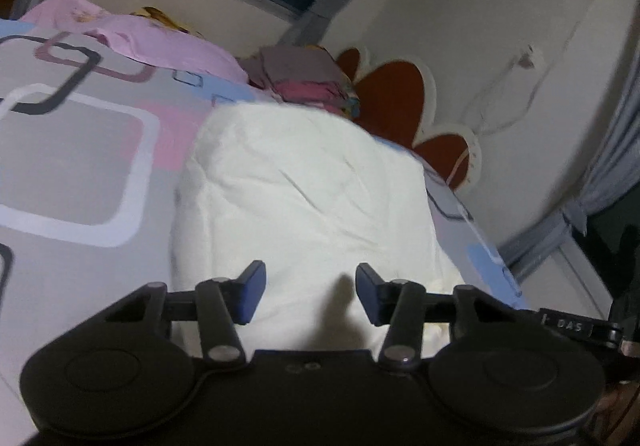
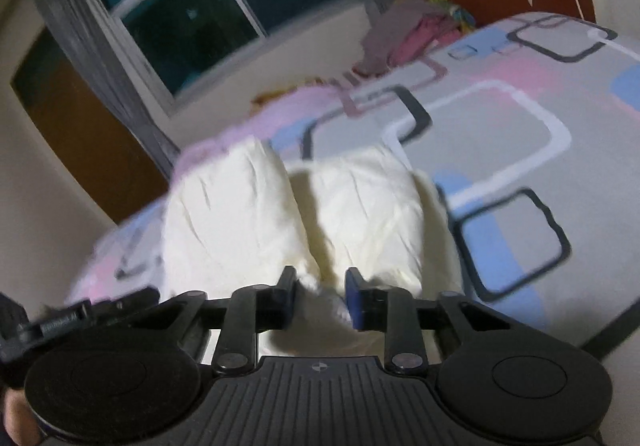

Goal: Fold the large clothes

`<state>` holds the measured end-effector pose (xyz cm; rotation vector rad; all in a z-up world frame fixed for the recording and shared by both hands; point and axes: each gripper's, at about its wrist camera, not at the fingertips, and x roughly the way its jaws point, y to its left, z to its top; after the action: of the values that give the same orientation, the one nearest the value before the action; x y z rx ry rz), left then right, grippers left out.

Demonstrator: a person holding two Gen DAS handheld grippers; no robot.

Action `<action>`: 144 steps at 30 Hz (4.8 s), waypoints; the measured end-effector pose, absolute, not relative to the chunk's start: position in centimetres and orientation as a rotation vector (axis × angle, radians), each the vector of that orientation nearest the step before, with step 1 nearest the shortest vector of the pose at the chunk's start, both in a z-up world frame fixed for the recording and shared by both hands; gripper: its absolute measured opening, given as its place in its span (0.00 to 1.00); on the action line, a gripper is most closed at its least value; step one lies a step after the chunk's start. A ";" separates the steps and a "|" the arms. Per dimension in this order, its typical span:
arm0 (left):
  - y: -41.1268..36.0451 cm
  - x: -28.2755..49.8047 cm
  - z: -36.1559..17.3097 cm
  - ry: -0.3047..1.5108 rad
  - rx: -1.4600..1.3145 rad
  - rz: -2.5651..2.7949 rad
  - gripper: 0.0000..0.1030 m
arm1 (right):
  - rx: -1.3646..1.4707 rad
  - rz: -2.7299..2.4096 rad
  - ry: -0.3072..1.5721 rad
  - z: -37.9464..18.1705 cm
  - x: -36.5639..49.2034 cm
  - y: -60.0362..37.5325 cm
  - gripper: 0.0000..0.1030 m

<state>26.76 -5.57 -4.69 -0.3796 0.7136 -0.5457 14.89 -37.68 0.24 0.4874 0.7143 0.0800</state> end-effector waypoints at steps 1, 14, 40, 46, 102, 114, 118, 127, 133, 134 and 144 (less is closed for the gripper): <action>-5.9 26.8 -4.8 0.708 -0.362 -0.565 0.46 | 0.475 0.059 0.741 -0.3 14.8 -37.6 0.24; -7.0 28.1 -4.3 0.721 -0.284 -0.641 0.52 | 0.512 -0.002 0.732 -1.5 14.7 -40.4 0.48; -13.7 38.3 -6.7 0.756 -0.071 -0.645 0.49 | 0.458 0.151 0.811 -4.9 28.3 -41.2 0.25; -14.7 38.5 -7.6 0.778 -0.019 -0.612 0.50 | 0.487 0.151 0.833 -6.6 28.8 -41.6 0.25; -6.2 26.6 -4.9 0.822 -0.177 -0.468 0.98 | 0.614 0.086 0.794 -3.8 17.3 -48.5 0.69; -4.9 28.5 -9.8 1.020 -0.485 -0.498 0.98 | 0.982 0.279 0.968 -12.5 19.6 -51.1 0.78; -5.0 28.8 -11.0 1.028 -0.557 -0.494 0.97 | 0.975 0.320 0.974 -13.1 20.5 -50.6 0.78; -7.0 29.7 -11.3 1.017 -0.502 -0.489 0.99 | 0.855 0.415 0.998 -12.9 22.7 -47.8 0.64; -7.4 29.0 -10.8 0.972 -0.466 -0.488 0.92 | 0.852 0.421 1.001 -13.0 22.7 -47.6 0.57; -7.4 29.0 -10.6 0.965 -0.456 -0.500 0.92 | 0.850 0.419 1.001 -13.0 22.7 -47.5 0.57; -7.1 29.3 -9.8 0.948 -0.384 -0.573 0.87 | 0.821 0.354 0.991 -12.0 22.0 -46.3 0.57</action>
<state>29.26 -7.06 -9.85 -0.3845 0.9475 -0.5735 22.03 -46.29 -11.95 0.8214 0.9909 0.3544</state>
